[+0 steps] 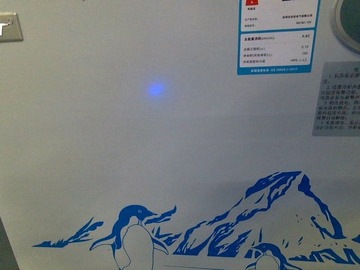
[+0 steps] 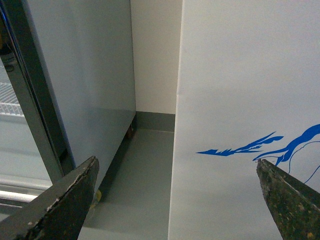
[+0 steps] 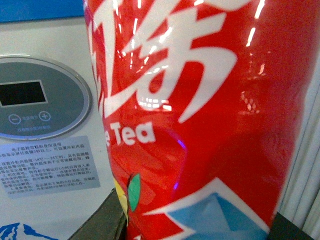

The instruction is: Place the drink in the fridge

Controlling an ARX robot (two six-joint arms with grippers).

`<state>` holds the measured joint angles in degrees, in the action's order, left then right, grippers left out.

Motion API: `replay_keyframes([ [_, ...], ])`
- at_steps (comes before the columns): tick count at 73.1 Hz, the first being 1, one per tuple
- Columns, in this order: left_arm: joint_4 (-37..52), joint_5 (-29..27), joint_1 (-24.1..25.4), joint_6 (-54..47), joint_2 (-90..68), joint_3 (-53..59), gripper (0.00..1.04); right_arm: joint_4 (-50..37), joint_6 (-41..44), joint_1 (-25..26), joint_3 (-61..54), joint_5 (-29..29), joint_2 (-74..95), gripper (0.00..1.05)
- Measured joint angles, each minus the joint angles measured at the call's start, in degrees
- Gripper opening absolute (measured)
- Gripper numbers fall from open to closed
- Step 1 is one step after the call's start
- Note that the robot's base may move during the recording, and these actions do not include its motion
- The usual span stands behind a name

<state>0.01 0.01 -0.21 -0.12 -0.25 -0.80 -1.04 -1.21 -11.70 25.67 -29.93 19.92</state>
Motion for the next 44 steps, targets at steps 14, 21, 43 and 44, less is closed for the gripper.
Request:
replay_keyframes([
  [14, 0.0, 0.0, 0.0, 0.0, 0.0, 0.0, 0.97, -0.5, 0.6, 3.0, -0.3, 4.7, -0.7, 0.37],
  [21, 0.0, 0.0, 0.0, 0.0, 0.0, 0.0, 0.97, -1.1, 0.8, 4.6, -0.9, 7.9, -1.4, 0.37],
  [43, 0.0, 0.0, 0.0, 0.0, 0.0, 0.0, 0.97, -4.3, 4.1, 1.7, -3.8, 5.8, -2.1, 0.37],
  [44, 0.0, 0.0, 0.0, 0.0, 0.0, 0.0, 0.97, -4.3, 4.1, 1.7, -3.8, 5.8, -2.1, 0.37],
])
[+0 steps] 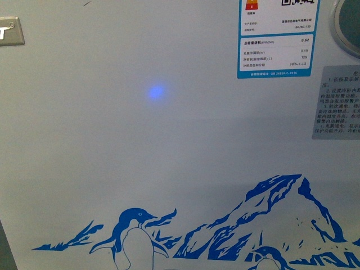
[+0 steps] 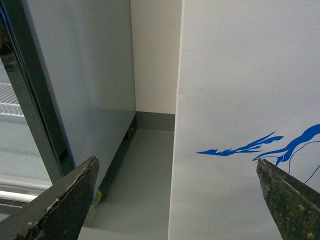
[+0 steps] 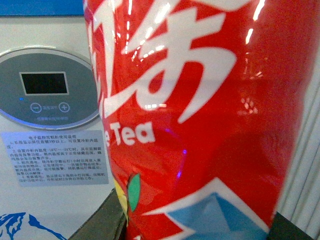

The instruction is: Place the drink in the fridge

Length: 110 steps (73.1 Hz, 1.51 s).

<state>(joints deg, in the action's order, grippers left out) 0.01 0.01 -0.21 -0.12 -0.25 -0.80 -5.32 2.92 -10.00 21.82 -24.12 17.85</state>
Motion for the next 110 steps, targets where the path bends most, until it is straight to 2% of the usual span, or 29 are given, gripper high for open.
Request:
replay_keyframes([
  [110, 0.0, 0.0, 0.0, 0.0, 0.0, 0.0, 0.97, -0.1, 0.9, 0.0, -0.2, -0.2, -0.2, 0.37],
])
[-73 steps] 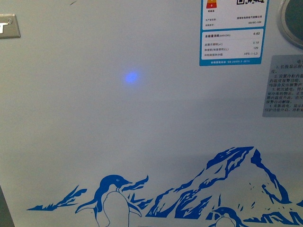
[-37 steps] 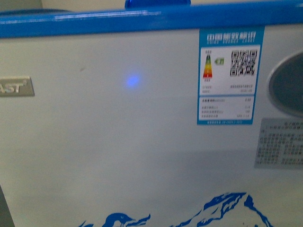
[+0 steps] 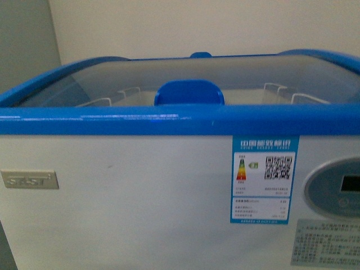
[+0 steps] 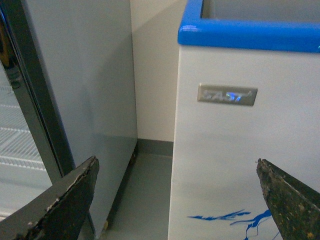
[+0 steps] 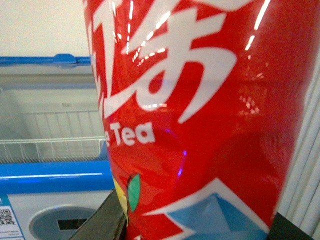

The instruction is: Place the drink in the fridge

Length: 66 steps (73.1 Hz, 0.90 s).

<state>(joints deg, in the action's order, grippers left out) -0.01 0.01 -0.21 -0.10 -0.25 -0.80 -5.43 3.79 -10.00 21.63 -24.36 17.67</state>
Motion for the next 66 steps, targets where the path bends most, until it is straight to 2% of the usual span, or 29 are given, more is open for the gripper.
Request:
replay_keyframes([
  [35, 0.0, 0.1, 0.0, 0.0, 0.0, 0.0, 0.97, -0.1, 0.1, 0.0, 0.0, 0.0, 0.0, 0.37],
  [36, -0.2, 1.1, 0.2, 0.3, -0.2, 0.0, 0.97, -0.1, 0.1, 0.0, 0.0, 0.0, 0.0, 0.37],
  [40, -7.3, 17.9, 5.6, 7.2, -5.8, -3.1, 0.97, -0.1, 0.1, 0.0, 0.0, -0.1, 0.0, 0.37],
  [47, -4.9, 32.8, 6.8, 14.5, -17.0, -4.5, 0.97, -0.1, 0.1, -0.2, 0.0, 0.2, 0.0, 0.37],
  [49, -2.4, 33.9, 6.1, 15.5, -20.0, -5.0, 0.97, -0.1, 0.1, -0.2, 0.0, 0.0, 0.0, 0.37],
  [55, 6.5, 31.9, 4.2, 16.0, -28.7, -7.4, 0.97, -0.1, 0.1, -0.2, 0.0, -0.1, 0.0, 0.37],
  [66, 23.3, 28.5, -2.3, 9.9, -46.5, -15.7, 0.97, -0.1, 0.1, -0.2, 0.0, 0.2, 0.0, 0.37],
])
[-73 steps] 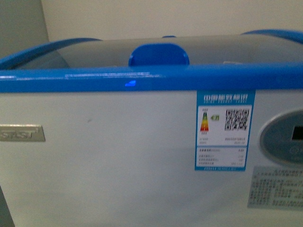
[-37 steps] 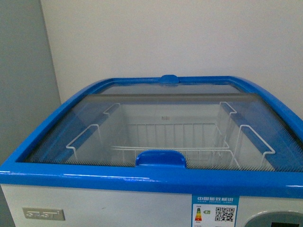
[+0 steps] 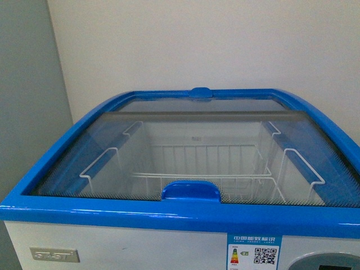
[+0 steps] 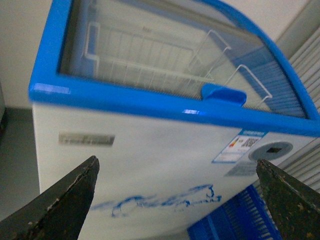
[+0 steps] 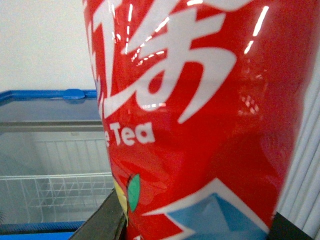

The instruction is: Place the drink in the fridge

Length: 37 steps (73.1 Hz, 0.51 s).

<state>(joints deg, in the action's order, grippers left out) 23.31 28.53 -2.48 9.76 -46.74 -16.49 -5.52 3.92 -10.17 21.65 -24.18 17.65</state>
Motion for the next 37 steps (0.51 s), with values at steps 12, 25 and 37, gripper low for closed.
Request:
replay_keyframes([
  [12, 11.3, -2.9, -9.8, -14.8, -14.3, -9.3, 0.97, 0.0, 0.0, 0.0, 0.0, -0.2, 0.0, 0.37],
  [25, 10.3, -1.5, -20.8, -45.9, -31.1, -21.3, 0.97, 0.0, 0.0, 0.0, 0.0, -0.2, 0.0, 0.37],
  [37, 2.1, -1.2, -23.4, -63.6, -38.5, -27.5, 0.97, 0.0, 0.0, 0.0, 0.0, -0.2, 0.0, 0.37],
])
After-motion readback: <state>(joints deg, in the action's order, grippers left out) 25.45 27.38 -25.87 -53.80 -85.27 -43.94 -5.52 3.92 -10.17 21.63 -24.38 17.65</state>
